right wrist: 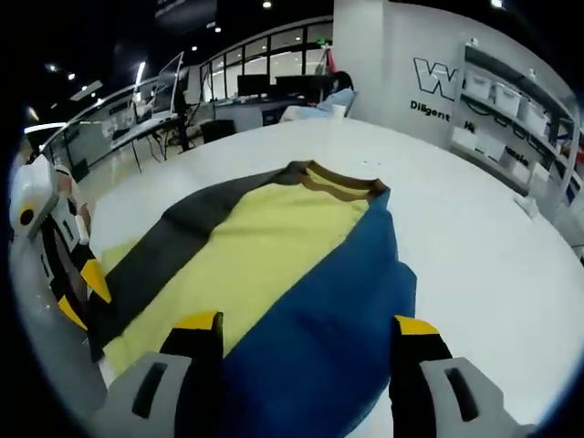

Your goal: Fold the garment on the visible template until the final outline fits inside the template.

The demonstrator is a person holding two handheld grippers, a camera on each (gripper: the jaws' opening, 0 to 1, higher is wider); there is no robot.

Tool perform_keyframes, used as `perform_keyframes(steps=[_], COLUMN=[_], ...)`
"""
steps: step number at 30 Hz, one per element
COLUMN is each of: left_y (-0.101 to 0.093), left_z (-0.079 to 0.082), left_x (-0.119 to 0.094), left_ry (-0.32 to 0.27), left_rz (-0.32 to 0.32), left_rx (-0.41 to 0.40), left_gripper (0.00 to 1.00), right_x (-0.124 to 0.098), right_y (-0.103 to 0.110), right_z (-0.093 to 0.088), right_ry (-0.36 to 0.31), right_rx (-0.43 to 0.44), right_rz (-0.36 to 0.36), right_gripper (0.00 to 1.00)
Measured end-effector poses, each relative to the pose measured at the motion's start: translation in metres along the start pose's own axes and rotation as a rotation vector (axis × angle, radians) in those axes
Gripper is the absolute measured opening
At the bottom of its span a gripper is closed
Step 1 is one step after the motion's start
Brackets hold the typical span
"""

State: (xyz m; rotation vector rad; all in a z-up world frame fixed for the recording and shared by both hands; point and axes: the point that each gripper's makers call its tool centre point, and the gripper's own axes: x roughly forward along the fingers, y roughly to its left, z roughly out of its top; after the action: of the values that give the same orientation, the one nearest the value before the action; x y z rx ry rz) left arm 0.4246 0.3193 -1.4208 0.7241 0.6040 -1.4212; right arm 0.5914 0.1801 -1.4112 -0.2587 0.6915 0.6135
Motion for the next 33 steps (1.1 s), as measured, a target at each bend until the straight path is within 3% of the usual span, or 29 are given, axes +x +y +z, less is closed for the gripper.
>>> perform_keyframes(steps=[17,27,33], left_y=[-0.019,-0.031,-0.034], left_z=[0.012,0.010,0.006], left_x=[0.004,0.009,0.011], left_ry=[-0.028,-0.015,-0.004], left_rz=[-0.054,-0.099,-0.108], left_rx=[0.019,0.041,0.050], left_gripper=[0.23,0.21,0.20], right_x=[-0.040,-0.061,-0.063], right_y=[0.050,0.095,0.110], right_z=[-0.014,-0.039,-0.059], right_ry=[-0.040,-0.011,0.028], right_rx=[-0.113,-0.181,-0.210], right_rz=[0.123,0.236,0.281], right_gripper=[0.60,0.48,0.48])
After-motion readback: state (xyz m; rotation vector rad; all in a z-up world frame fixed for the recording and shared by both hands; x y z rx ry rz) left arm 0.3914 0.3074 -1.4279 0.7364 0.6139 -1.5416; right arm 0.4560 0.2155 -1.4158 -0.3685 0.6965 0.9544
